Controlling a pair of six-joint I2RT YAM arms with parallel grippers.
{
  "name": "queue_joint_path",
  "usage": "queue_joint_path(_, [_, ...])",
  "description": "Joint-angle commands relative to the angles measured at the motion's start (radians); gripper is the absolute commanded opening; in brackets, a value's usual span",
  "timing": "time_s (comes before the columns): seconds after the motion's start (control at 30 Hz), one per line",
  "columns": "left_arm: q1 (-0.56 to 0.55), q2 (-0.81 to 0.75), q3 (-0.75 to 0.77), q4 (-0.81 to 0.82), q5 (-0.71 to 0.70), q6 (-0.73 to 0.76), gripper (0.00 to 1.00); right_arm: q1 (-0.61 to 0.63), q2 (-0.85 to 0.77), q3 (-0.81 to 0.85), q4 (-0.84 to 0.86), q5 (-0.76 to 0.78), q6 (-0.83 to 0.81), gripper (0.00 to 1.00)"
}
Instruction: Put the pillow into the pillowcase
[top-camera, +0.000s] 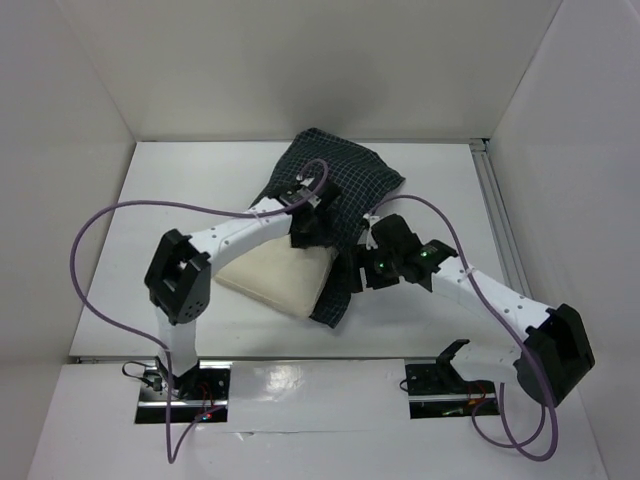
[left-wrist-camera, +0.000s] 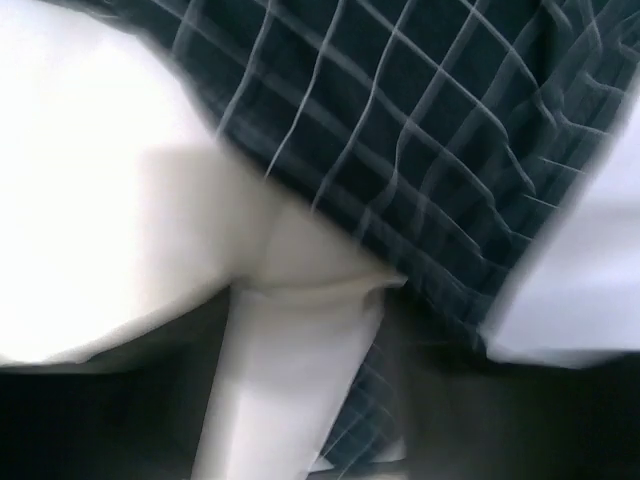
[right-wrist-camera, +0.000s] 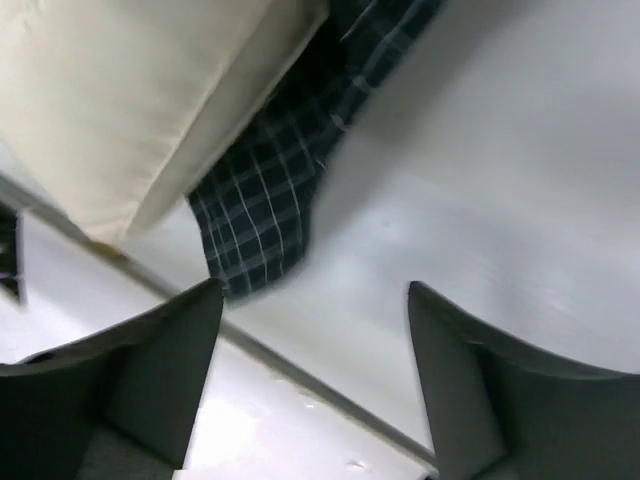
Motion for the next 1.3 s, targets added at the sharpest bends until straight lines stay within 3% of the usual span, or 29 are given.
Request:
queue_joint_path(0.0, [0.032,-0.215,-0.073,-0.023,-0.041,0.063,0.84,-0.01,-0.027,0.111,-0.09,0.156,-0.008,0.84])
queue_joint_path(0.1, [0.089,-0.349,-0.096,-0.082,-0.032,0.083,0.92,0.007,0.022,0.222,-0.046,0.274,-0.008,0.95])
queue_joint_path(0.17, [0.159,-0.412,-0.111,-0.105,-0.045,0.083,0.92,0.066,0.078,0.315,-0.017,0.316,0.003,1.0])
queue_joint_path(0.4, [0.436,-0.657,-0.206,-0.105,-0.035,0.081,0.92,0.3,0.548,0.649,0.099,0.394,0.013,1.0])
queue_joint_path(0.53, [0.521,-0.742,-0.263,-0.085,0.011,0.104,0.92,0.337,0.762,0.757,0.089,0.428,0.044,1.0])
queue_joint_path(0.6, [0.544,-0.762,-0.294,-0.066,0.042,0.122,0.91,0.337,0.801,0.739,0.098,0.428,0.072,0.84])
queue_joint_path(0.63, [0.563,-0.771,-0.303,-0.054,0.069,0.123,0.91,0.337,0.812,0.721,0.108,0.428,0.072,0.65])
queue_joint_path(0.67, [0.572,-0.771,-0.321,-0.041,0.083,0.145,0.91,0.337,0.812,0.701,0.108,0.428,0.082,0.24])
queue_joint_path(0.7, [0.581,-0.771,-0.322,-0.04,0.097,0.146,0.91,0.337,0.803,0.647,0.108,0.428,0.095,0.04])
queue_joint_path(0.73, [0.593,-0.771,-0.334,-0.03,0.121,0.155,0.91,0.328,0.756,0.612,0.108,0.446,0.095,0.0])
queue_joint_path(0.9, [0.603,-0.762,-0.397,0.047,0.209,0.187,0.9,0.274,0.46,0.312,0.083,0.599,0.096,0.0])
queue_joint_path(0.97, [0.603,-0.762,-0.427,0.085,0.275,0.201,0.9,0.208,0.316,0.248,0.033,0.609,0.067,0.0])
queue_joint_path(1.1, [0.612,-0.727,-0.513,0.159,0.379,0.211,0.9,0.111,0.177,0.193,-0.053,0.649,0.013,0.0])
queue_joint_path(1.13, [0.612,-0.707,-0.542,0.17,0.402,0.211,0.9,0.102,0.177,0.213,-0.07,0.632,0.013,0.02])
queue_joint_path(1.17, [0.612,-0.698,-0.556,0.193,0.443,0.211,0.91,0.102,0.177,0.236,-0.105,0.632,0.003,0.22])
queue_joint_path(1.2, [0.612,-0.688,-0.575,0.206,0.467,0.211,0.91,0.102,0.177,0.262,-0.105,0.612,0.003,0.83])
queue_joint_path(1.27, [0.601,-0.678,-0.645,0.267,0.525,0.211,0.91,0.151,0.221,0.337,-0.09,0.603,0.003,0.99])
